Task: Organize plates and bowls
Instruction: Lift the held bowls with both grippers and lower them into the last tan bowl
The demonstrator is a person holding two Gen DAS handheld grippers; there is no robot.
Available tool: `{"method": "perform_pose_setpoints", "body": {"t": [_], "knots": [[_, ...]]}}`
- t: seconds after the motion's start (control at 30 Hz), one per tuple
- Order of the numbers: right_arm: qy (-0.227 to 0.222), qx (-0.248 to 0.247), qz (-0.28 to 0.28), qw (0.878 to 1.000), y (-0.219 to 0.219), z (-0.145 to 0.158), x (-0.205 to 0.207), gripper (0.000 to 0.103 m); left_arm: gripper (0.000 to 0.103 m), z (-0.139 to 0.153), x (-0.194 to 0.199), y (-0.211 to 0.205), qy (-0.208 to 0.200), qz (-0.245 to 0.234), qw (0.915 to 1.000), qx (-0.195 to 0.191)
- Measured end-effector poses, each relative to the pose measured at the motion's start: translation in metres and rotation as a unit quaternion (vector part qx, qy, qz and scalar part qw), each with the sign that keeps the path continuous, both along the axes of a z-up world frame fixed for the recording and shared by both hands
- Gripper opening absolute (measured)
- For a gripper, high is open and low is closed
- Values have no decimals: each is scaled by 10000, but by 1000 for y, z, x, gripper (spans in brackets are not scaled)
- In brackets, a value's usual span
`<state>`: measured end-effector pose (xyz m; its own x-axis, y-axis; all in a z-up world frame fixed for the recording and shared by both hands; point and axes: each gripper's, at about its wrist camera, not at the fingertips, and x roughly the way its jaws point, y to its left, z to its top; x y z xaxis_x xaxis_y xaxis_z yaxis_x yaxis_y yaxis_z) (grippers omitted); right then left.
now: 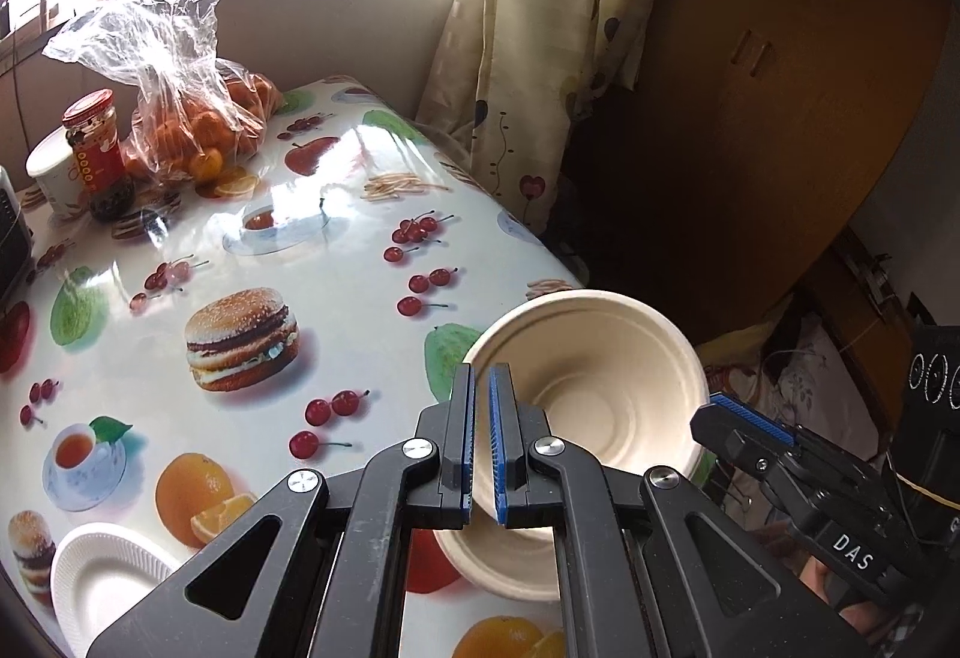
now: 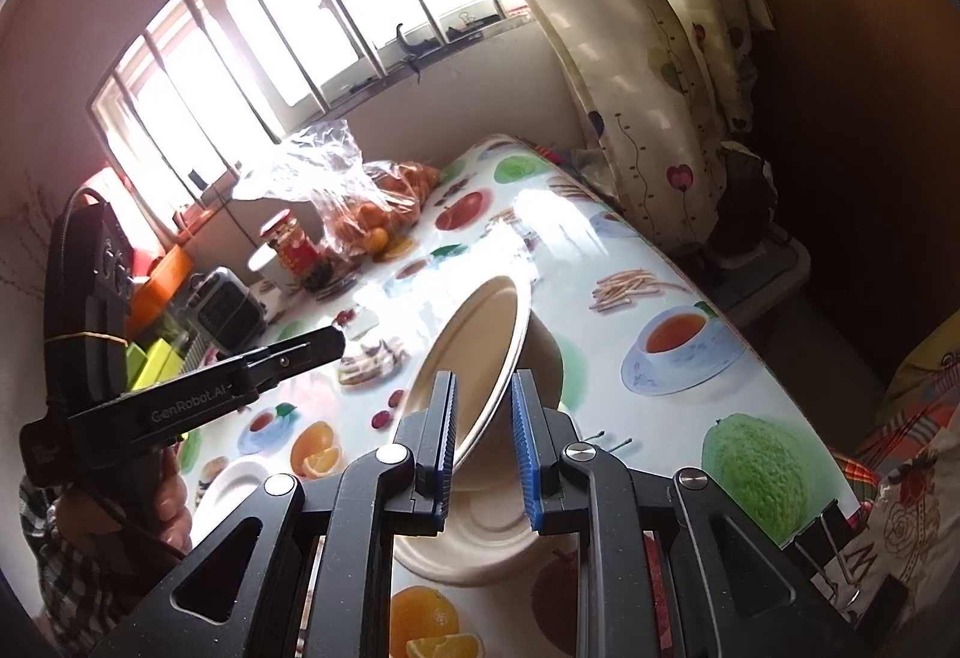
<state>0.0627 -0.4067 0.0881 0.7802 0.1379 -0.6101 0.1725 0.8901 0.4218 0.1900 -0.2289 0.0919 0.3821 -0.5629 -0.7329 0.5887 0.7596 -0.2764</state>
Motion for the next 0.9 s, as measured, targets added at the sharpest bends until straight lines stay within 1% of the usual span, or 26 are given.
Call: {"method": "perform_pose_setpoints", "body": {"t": [0.13, 0.23, 0.33, 0.4, 0.5, 0.53, 0.57, 0.6, 0.63, 0.67, 0.83, 0.9], "knots": [[115, 21, -15, 9999, 3, -11, -3, 18, 5, -12, -6, -2, 85, -38, 9999, 81], [215, 146, -64, 9996, 3, -23, -5, 18, 5, -21, -8, -2, 193, -37, 9998, 95], [285, 168, -69, 9994, 4, -29, -6, 18, 5, -29, -7, -3, 220, -41, 9995, 201], [227, 194, -87, 9995, 3, -29, -8, 18, 5, -31, -6, 0, 227, 1, 9996, 147], [62, 184, -274, 9994, -3, -23, -14, 18, 5, -32, -1, 4, 269, 62, 9996, 114], [63, 154, -332, 9993, -6, -22, -15, 20, 5, -33, 1, 5, 306, 95, 9994, 108], [104, 77, -372, 9992, -7, -22, -15, 27, 5, -34, 3, 6, 314, 144, 9993, 105], [144, -1, -418, 9990, -7, -24, -15, 32, 5, -35, 4, 7, 311, 165, 9993, 106], [199, -36, -457, 9987, -9, -26, -14, 38, 9, -36, 5, 7, 334, 170, 9992, 118], [252, -18, -452, 9987, -9, -30, -14, 38, 10, -38, 7, 6, 388, 168, 9990, 127], [391, 115, -309, 9987, -6, -43, -10, 38, 11, -50, 13, 3, 612, 131, 9979, 195], [434, 172, -283, 9985, -6, -47, -8, 37, 11, -53, 13, 2, 668, 119, 9975, 191]]}}
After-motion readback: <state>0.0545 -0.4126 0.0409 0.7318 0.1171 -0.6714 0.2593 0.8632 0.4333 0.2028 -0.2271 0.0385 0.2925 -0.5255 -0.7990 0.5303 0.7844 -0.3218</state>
